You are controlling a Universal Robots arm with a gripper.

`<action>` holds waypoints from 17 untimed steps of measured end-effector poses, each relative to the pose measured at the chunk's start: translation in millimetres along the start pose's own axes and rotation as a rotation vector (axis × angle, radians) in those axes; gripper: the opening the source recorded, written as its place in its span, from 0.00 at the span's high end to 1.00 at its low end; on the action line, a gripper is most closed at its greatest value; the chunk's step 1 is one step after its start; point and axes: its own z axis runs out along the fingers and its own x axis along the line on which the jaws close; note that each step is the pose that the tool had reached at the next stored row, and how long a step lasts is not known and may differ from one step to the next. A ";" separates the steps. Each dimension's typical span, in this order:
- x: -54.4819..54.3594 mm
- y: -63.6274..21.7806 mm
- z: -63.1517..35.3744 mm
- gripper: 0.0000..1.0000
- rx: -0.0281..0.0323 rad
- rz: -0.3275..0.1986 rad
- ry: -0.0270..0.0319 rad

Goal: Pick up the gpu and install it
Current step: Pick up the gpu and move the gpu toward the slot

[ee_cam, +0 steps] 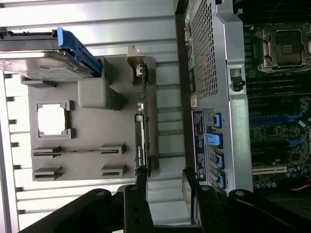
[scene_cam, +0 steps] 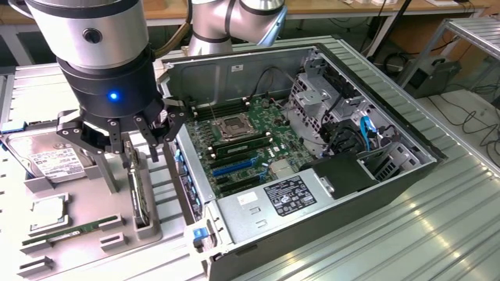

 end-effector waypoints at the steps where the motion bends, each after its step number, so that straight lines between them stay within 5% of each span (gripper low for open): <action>1: 0.1 0.0 0.3 0.58 0.0000 0.000 0.0000; 17: 1.2 -0.4 6.2 0.58 0.0000 0.000 0.0000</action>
